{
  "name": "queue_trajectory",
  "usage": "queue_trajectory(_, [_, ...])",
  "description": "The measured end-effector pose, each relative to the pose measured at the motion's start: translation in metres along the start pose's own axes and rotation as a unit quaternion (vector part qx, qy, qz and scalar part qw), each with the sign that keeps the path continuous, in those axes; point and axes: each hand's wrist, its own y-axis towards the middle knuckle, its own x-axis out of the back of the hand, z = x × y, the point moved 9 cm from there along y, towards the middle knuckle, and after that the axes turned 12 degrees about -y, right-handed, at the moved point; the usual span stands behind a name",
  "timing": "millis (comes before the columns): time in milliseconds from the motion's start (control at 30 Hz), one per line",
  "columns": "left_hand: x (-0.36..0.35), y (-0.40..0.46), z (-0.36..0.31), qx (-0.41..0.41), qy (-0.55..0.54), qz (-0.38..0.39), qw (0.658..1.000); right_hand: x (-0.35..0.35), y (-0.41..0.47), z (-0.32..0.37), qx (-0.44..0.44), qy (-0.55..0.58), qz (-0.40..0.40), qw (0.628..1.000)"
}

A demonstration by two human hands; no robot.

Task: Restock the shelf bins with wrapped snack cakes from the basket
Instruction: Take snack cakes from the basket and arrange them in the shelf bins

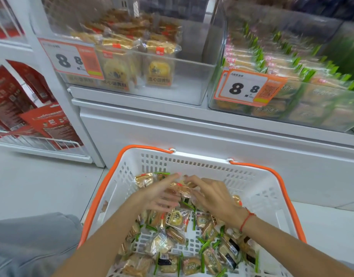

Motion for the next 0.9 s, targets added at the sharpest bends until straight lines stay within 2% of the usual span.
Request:
queue_trajectory(100, [0.001, -0.015, -0.024, -0.057, -0.012, -0.024, 0.998, 0.034, 0.005, 0.017, 0.077, -0.020, -0.053, 0.995])
queue_trajectory(167, [0.009, -0.026, -0.044, -0.087, -0.016, -0.030, 0.996, 0.052, 0.008, 0.020, 0.102, -0.018, -0.053, 0.993])
queue_trajectory(233, [0.020, -0.040, -0.066, -0.123, 0.026, -0.037, 0.991, 0.074, 0.011, 0.016, 0.088, 0.001, -0.066, 0.994])
queue_trajectory(333, [0.030, -0.062, -0.099, -0.191, 0.157, -0.057, 0.967, 0.109, 0.019, 0.004, 0.020, 0.012, -0.105, 0.994])
queue_trajectory(400, [0.023, -0.080, -0.120, -0.245, 0.234, -0.040, 0.940, 0.114, 0.032, -0.006, -0.033, 0.033, -0.055, 0.997])
queue_trajectory(500, [0.006, -0.107, -0.149, -0.308, 0.338, -0.013, 0.889, 0.097, 0.045, -0.006, -0.085, 0.150, 0.138, 0.975])
queue_trajectory(567, [-0.008, -0.127, -0.169, -0.346, 0.366, 0.000, 0.864, 0.097, 0.055, 0.000, -0.086, 0.188, 0.169, 0.964])
queue_trajectory(633, [-0.020, -0.149, -0.190, -0.392, 0.355, 0.008, 0.849, 0.110, 0.070, 0.008, -0.072, 0.208, 0.123, 0.968])
queue_trajectory(733, [-0.025, -0.182, -0.226, -0.479, 0.338, -0.041, 0.809, 0.151, 0.092, 0.018, -0.064, 0.207, -0.012, 0.976])
queue_trajectory(800, [-0.017, -0.205, -0.250, -0.529, 0.319, -0.088, 0.781, 0.184, 0.105, 0.020, -0.077, 0.235, -0.088, 0.965])
queue_trajectory(900, [-0.008, -0.230, -0.281, -0.557, 0.328, -0.123, 0.753, 0.231, 0.129, 0.027, -0.060, 0.262, -0.165, 0.949])
